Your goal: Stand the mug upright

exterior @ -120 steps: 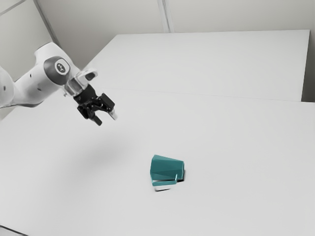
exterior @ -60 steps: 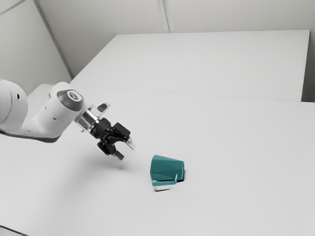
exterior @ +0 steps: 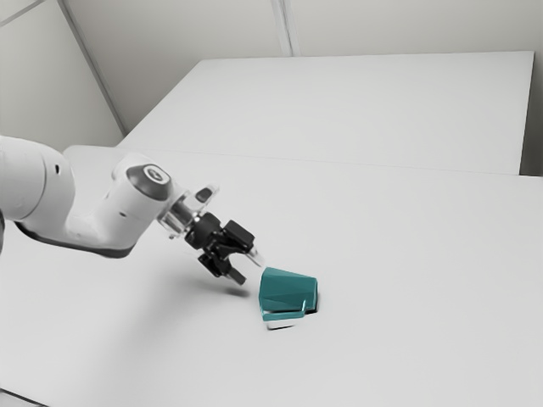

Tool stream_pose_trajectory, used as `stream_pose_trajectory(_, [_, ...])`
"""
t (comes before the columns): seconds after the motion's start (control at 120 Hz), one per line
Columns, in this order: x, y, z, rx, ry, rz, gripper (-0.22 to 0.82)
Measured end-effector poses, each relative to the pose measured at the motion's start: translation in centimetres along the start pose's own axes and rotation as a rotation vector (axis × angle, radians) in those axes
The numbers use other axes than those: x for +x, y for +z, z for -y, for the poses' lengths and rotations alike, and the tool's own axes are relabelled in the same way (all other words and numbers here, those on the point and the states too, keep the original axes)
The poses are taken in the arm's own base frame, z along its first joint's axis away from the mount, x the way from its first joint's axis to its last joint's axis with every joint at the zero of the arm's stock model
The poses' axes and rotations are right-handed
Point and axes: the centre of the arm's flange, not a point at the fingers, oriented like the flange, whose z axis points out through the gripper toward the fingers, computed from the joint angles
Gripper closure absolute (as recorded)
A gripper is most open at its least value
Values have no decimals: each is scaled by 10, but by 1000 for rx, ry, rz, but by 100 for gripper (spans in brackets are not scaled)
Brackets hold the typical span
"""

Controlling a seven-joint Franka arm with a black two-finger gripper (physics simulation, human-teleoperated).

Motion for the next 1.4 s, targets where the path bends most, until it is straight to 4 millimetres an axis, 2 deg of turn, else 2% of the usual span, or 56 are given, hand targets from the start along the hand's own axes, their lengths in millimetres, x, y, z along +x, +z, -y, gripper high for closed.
stream_pose_trajectory(0.342, [4,36,-14,-35,5,5,0])
stream_pose_trajectory(0.442, [5,42,-15,-44,2,0,4])
stream_pose_trajectory(0.508, [5,45,-17,-46,3,-2,9])
stream_pose_trajectory(0.558, [6,47,-19,-47,5,-5,17])
stream_pose_trajectory(0.7, [7,46,-21,-51,10,-17,49])
stream_pose_trajectory(0.858, [8,48,-29,-66,17,-30,63])
stream_pose_trajectory(1.05, [8,50,-45,-83,43,-36,74])
stream_pose_trajectory(1.308, [6,53,-59,-75,71,-38,77])
stream_pose_trajectory(1.4, [6,43,-68,-56,100,-48,77])
